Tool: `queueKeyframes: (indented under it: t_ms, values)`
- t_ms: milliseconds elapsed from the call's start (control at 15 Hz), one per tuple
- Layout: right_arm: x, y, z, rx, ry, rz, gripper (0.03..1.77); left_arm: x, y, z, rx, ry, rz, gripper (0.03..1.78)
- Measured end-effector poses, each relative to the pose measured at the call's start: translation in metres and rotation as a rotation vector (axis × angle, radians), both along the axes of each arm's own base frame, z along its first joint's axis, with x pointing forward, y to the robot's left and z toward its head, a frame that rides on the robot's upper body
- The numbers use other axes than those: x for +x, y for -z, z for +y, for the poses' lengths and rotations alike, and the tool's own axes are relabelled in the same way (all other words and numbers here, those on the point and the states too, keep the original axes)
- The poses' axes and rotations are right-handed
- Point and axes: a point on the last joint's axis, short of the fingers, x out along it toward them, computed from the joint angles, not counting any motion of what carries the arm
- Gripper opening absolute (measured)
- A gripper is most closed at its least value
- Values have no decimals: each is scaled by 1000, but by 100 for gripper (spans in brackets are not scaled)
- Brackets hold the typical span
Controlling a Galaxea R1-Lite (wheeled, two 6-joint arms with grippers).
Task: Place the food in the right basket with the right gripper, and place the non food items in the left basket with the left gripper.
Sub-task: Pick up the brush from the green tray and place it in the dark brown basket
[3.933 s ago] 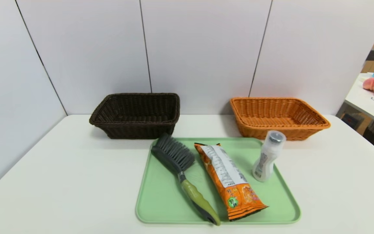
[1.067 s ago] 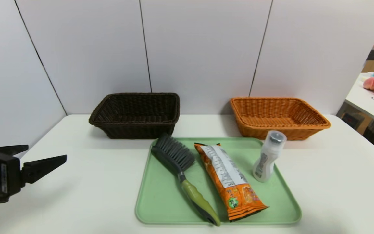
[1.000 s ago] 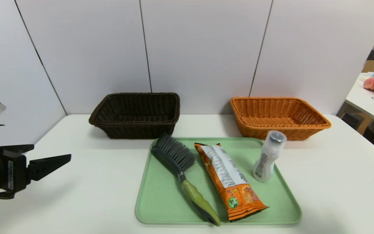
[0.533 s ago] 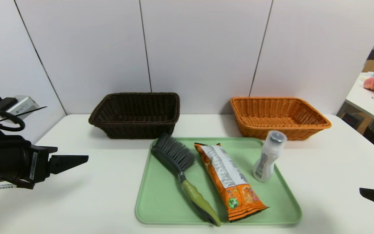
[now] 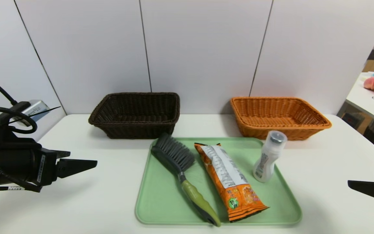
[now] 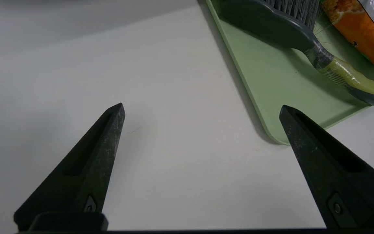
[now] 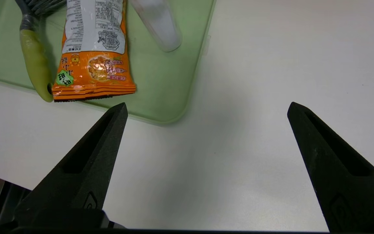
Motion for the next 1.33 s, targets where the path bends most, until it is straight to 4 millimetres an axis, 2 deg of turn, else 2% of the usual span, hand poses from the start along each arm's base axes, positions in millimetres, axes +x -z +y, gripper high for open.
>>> queueKeyframes:
  t_ms: [267, 667, 933, 1133, 1333]
  values:
    - [0, 1, 3, 66, -84, 6, 170, 1, 1, -1, -9, 19, 4, 169]
    - [9, 16, 2, 76, -80, 86, 170, -3, 4, -5, -79, 119, 0, 169]
    - [10, 18, 3, 86, -96, 97, 170, -6, 8, -14, -114, 209, -56, 169]
    - [14, 17, 4, 84, -120, 38, 170, -2, 14, -22, -170, 336, -120, 169]
    - [23, 27, 5, 64, -141, -94, 170, 5, 18, -26, -196, 419, -142, 169]
